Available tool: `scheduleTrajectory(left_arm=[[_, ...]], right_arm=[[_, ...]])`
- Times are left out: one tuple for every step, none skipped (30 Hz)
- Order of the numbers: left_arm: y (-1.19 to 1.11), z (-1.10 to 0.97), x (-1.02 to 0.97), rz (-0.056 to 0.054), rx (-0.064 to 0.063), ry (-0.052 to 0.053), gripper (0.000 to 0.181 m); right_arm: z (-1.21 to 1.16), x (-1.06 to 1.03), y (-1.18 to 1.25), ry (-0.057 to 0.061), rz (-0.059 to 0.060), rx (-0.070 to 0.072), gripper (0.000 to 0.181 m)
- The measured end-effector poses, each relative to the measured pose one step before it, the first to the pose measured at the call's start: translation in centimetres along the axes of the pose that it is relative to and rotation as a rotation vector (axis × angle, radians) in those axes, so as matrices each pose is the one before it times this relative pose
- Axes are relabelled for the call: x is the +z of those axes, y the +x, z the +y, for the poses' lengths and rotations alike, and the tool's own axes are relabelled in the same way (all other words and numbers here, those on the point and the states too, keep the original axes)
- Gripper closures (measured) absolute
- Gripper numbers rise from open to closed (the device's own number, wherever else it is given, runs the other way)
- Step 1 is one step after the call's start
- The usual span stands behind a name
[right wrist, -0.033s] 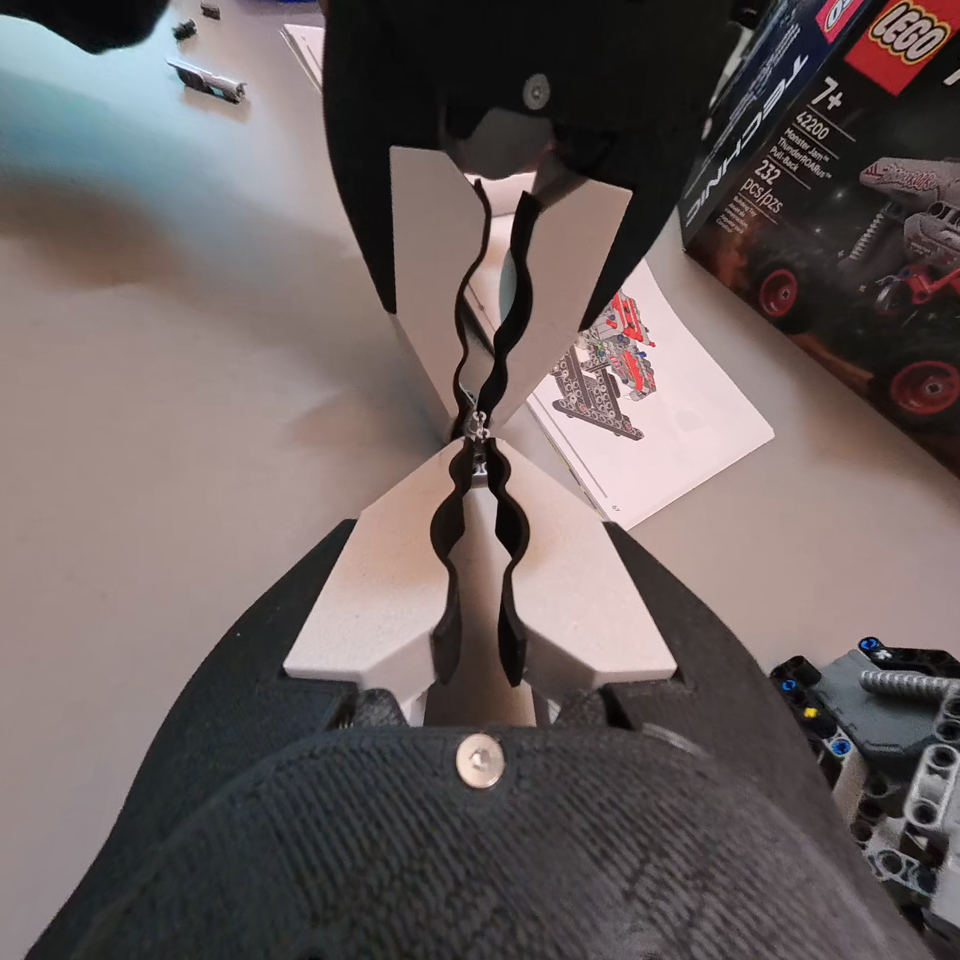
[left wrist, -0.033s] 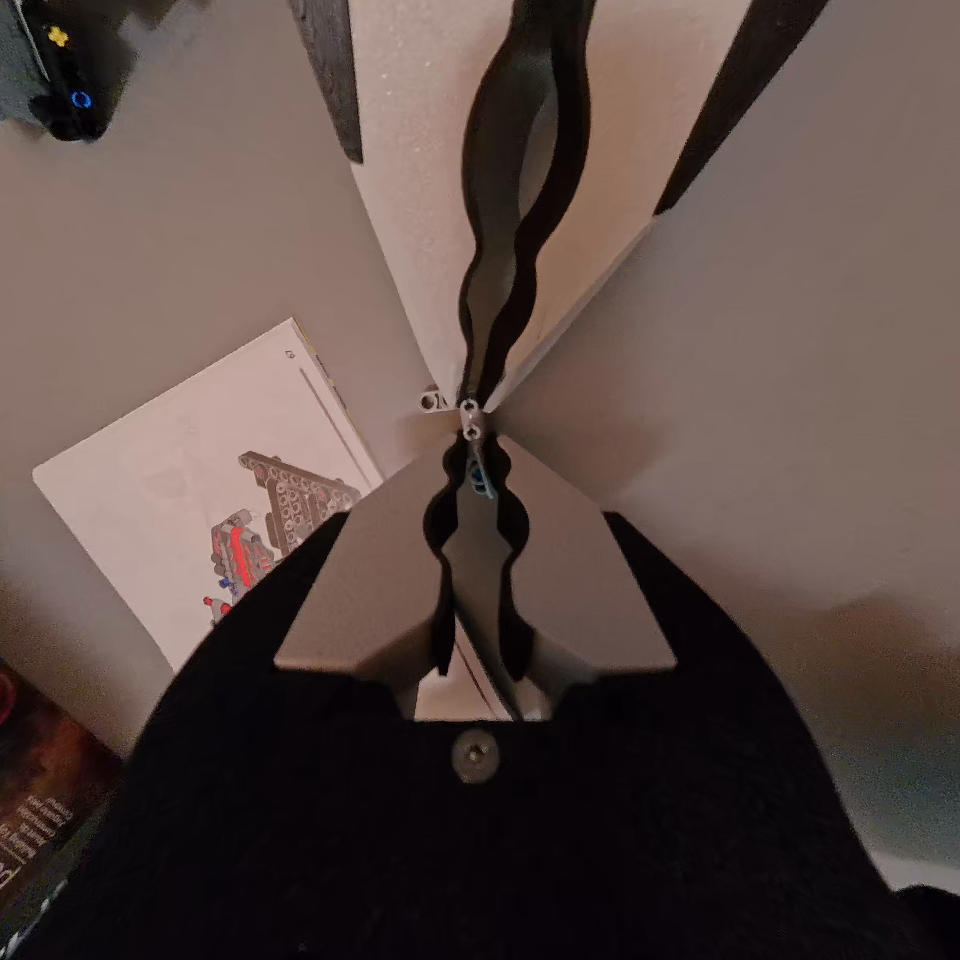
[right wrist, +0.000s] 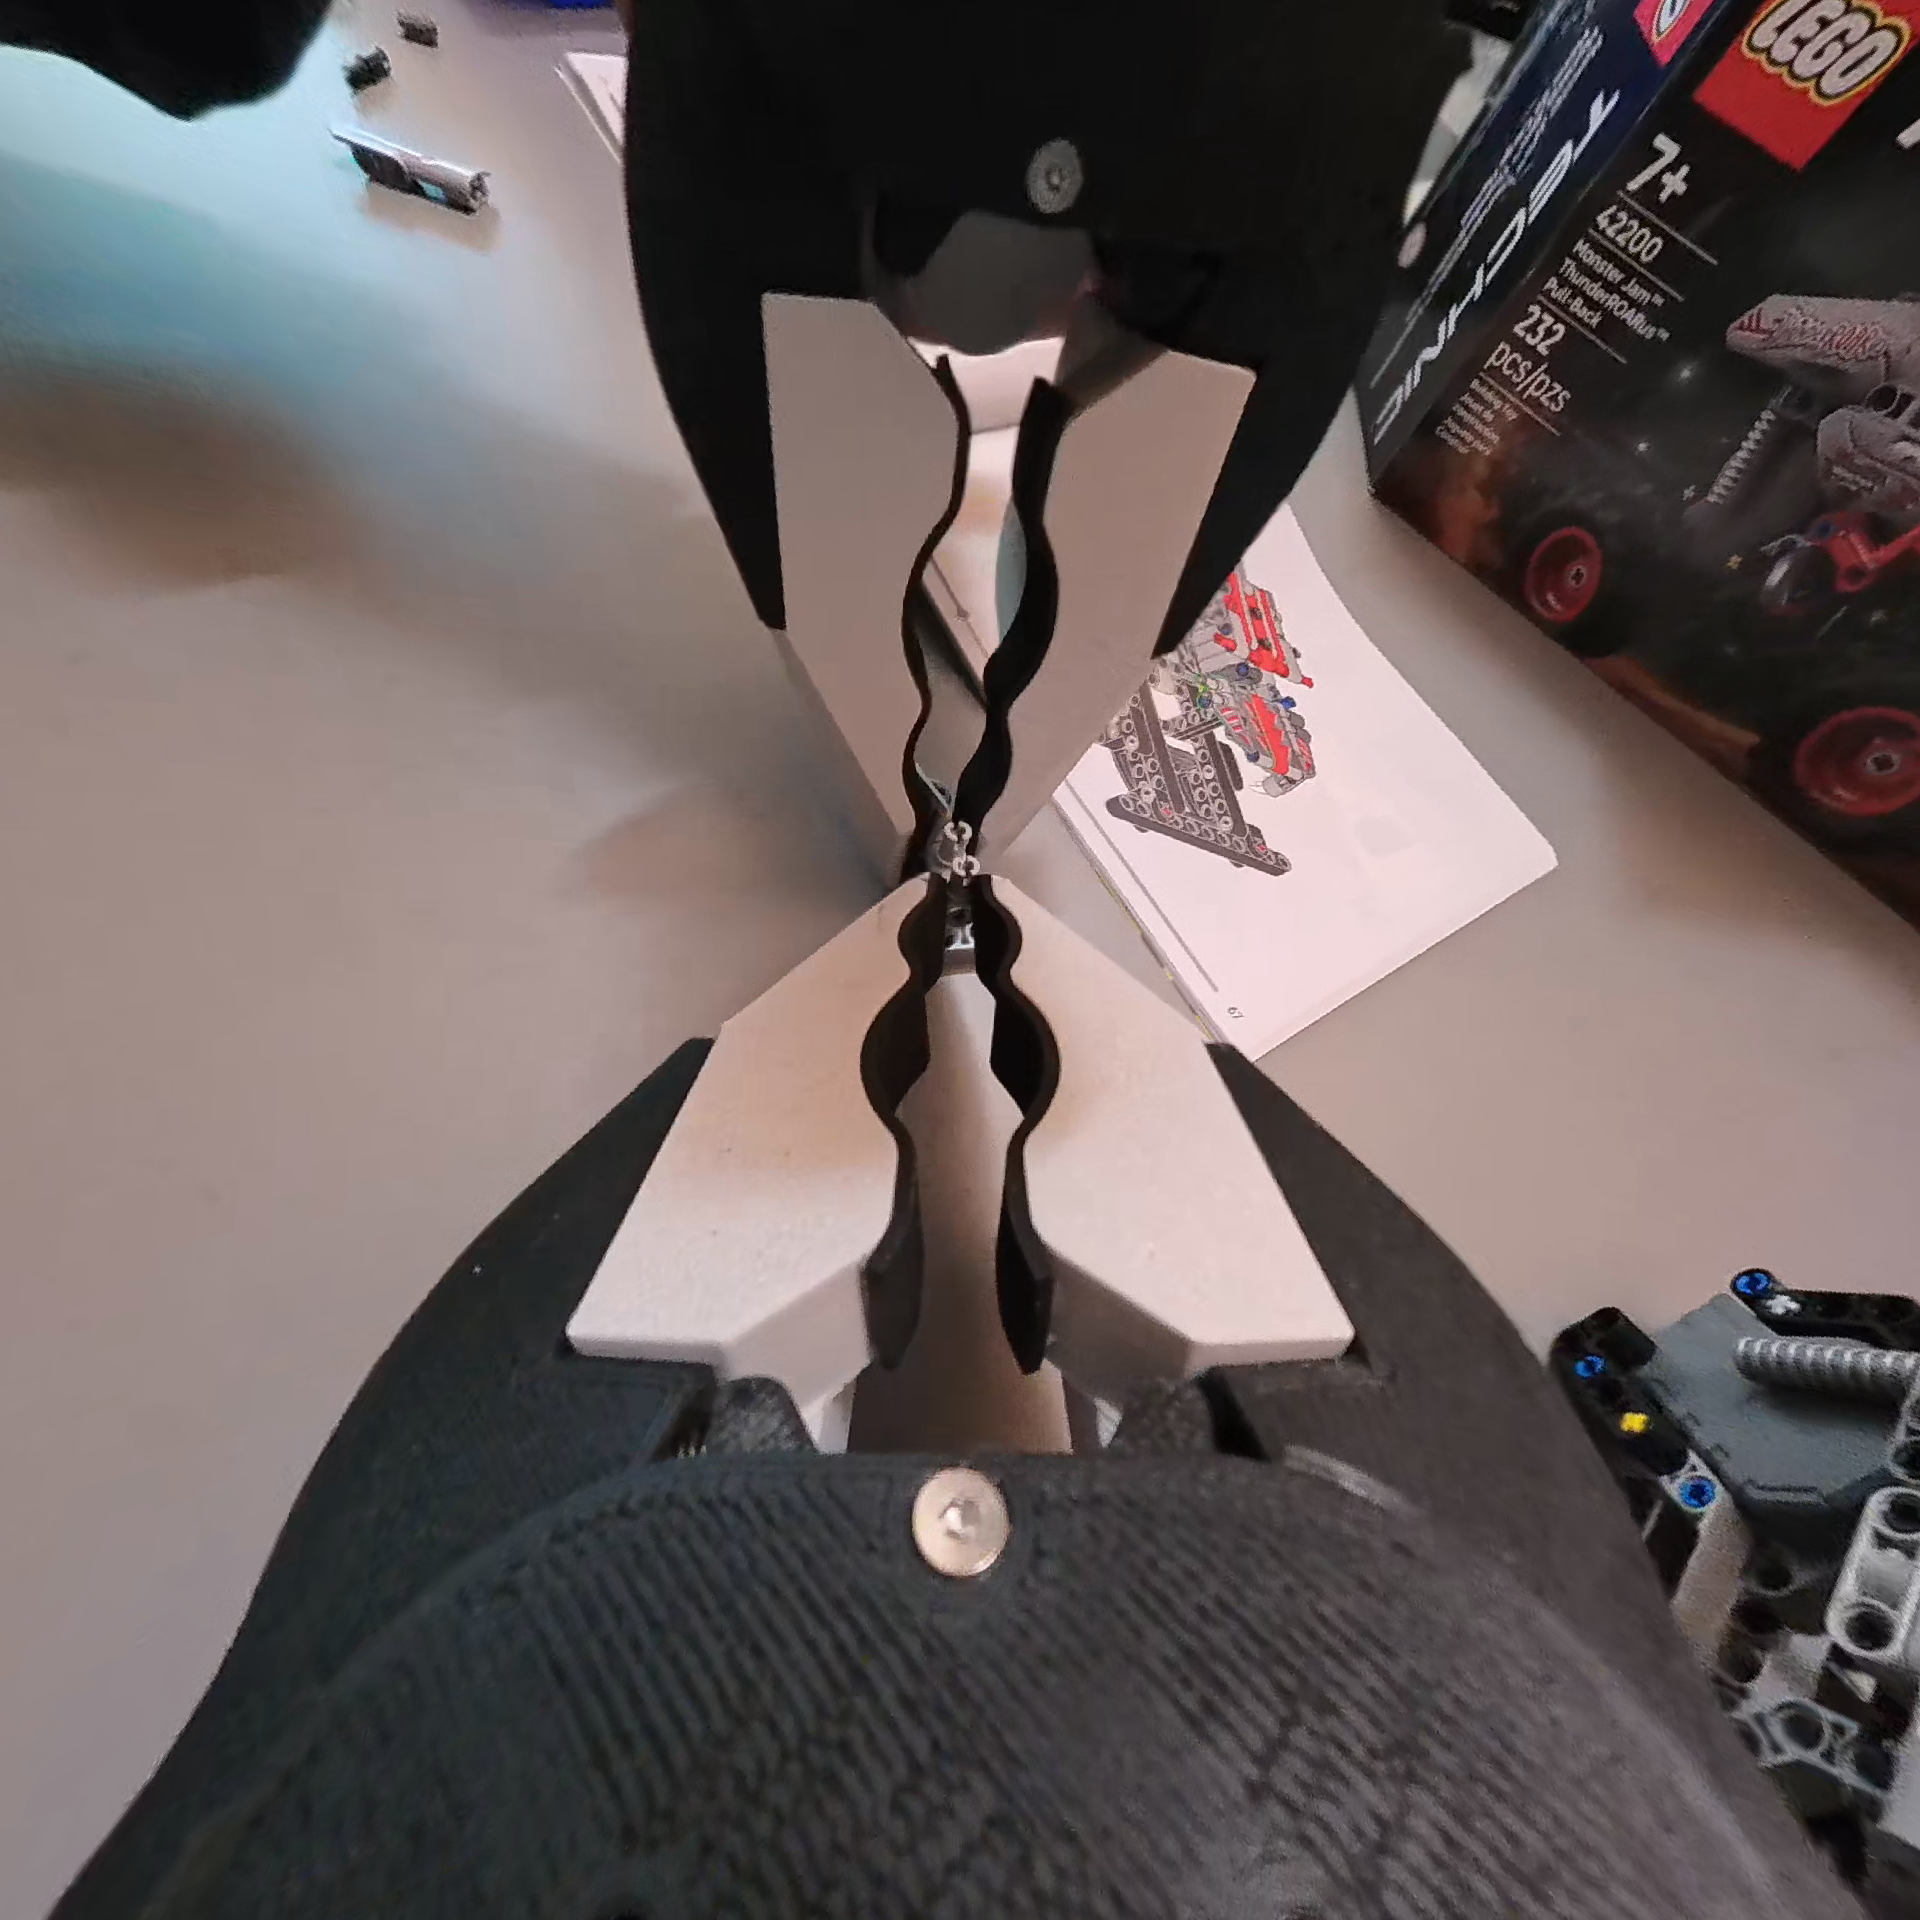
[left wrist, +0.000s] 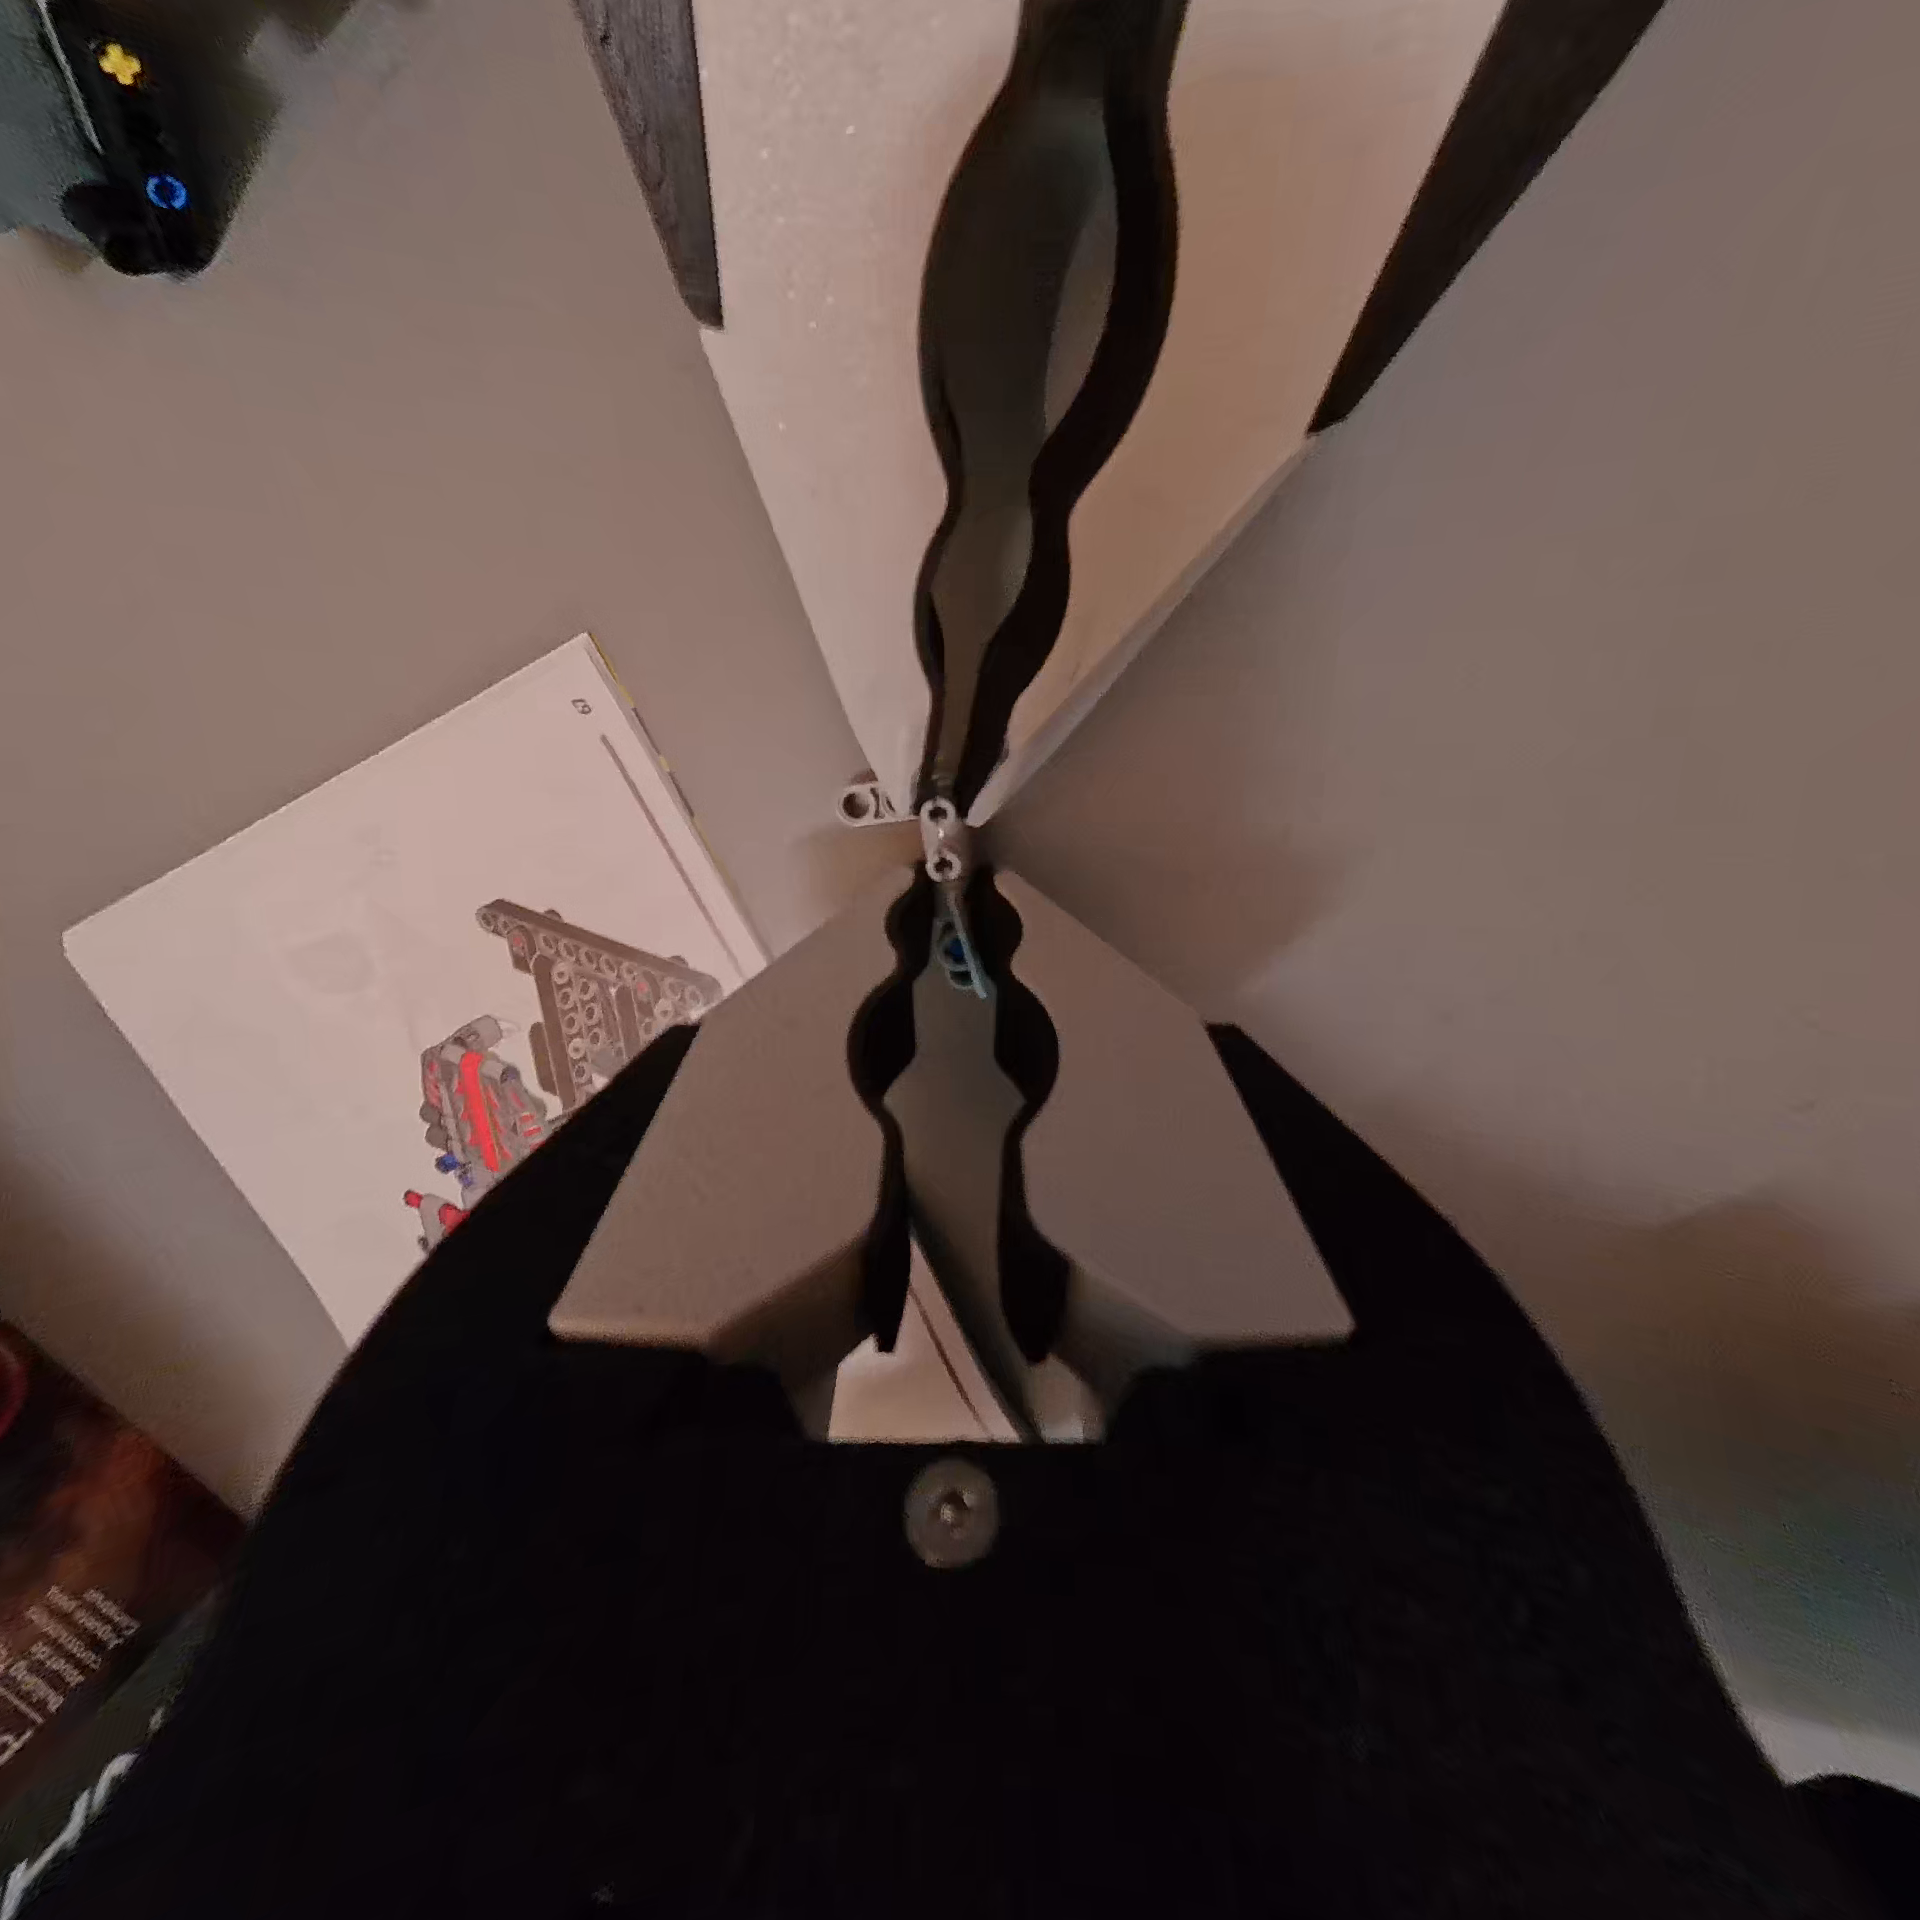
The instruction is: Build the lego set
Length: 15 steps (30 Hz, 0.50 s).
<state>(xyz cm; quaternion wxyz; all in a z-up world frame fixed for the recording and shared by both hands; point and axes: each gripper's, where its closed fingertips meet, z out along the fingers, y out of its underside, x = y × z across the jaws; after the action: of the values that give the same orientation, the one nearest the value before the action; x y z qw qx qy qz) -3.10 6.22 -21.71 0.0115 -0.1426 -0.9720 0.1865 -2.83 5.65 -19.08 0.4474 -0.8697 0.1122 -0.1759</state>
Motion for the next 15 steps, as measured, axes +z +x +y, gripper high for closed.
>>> scheduleTrajectory(left_arm=[[0.002,-0.008,-0.003,-0.0005,-0.0073,0.0025,0.175],[-0.028,-0.009,-0.001,-0.0024,-0.0047,0.0037,0.175],[-0.013,0.007,0.002,-0.0035,-0.0059,0.0031,0.175],[-0.007,0.001,-0.008,-0.0032,-0.0053,0.0024,0.175],[-0.004,0.004,-0.004,-0.0056,0.0019,0.0008,0.175],[-0.021,0.0,-0.006,-0.0075,0.0074,0.0002,0.175],[-0.017,-0.01,-0.004,-0.0075,0.004,-0.0015,0.174],[-0.024,0.0,-0.01,-0.0071,0.0006,-0.0036,0.174],[0.005,0.045,-0.044,-0.0054,0.0017,-0.006,0.173],[0.01,0.081,-0.112,-0.0047,0.0032,-0.0053,0.17],[-0.198,-0.072,-0.2,-0.017,-0.0032,0.0078,0.169],[-0.072,-0.323,-0.266,-0.0065,-0.0098,0.0277,0.168],[0.094,-0.48,-0.326,0.008,-0.0161,0.0389,0.168],[-0.138,-0.467,-0.327,-0.0049,-0.0202,0.0367,0.169],[-0.276,-0.306,-0.259,-0.0143,-0.0153,0.0248,0.173]], right_arm=[[0.022,0.013,-0.006,-0.0033,-0.0087,0.0277,0.177],[0.021,0.002,0.008,-0.0027,-0.0063,0.0267,0.177],[0.022,0.019,0.056,-0.0031,0.001,0.0175,0.177],[0.032,0.027,0.05,-0.0025,0.0042,0.0031,0.177],[0.006,0.009,0.007,-0.0005,-0.0012,0.0037,0.177],[0.003,0.009,0.01,-0.0005,-0.0028,0.0078,0.177],[-0.004,0.003,0.0,0.0,-0.0024,0.0043,0.177],[-0.004,-0.004,-0.007,0.0001,-0.0023,0.003,0.177],[-0.002,0.012,0.009,0.0001,-0.0017,0.0025,0.177],[0.002,-0.002,-0.002,0.0002,-0.0006,0.0009,0.177],[0.0,0.0,0.003,0.0,0.0004,0.0004,0.177],[0.0,0.0,0.011,0.0,0.0006,-0.0004,0.177],[0.003,0.004,-0.004,-0.0001,-0.0015,0.002,0.177],[0.002,0.002,0.009,-0.0001,-0.0041,0.0061,0.177],[0.002,0.009,0.012,-0.0002,-0.0055,0.0085,0.177]])
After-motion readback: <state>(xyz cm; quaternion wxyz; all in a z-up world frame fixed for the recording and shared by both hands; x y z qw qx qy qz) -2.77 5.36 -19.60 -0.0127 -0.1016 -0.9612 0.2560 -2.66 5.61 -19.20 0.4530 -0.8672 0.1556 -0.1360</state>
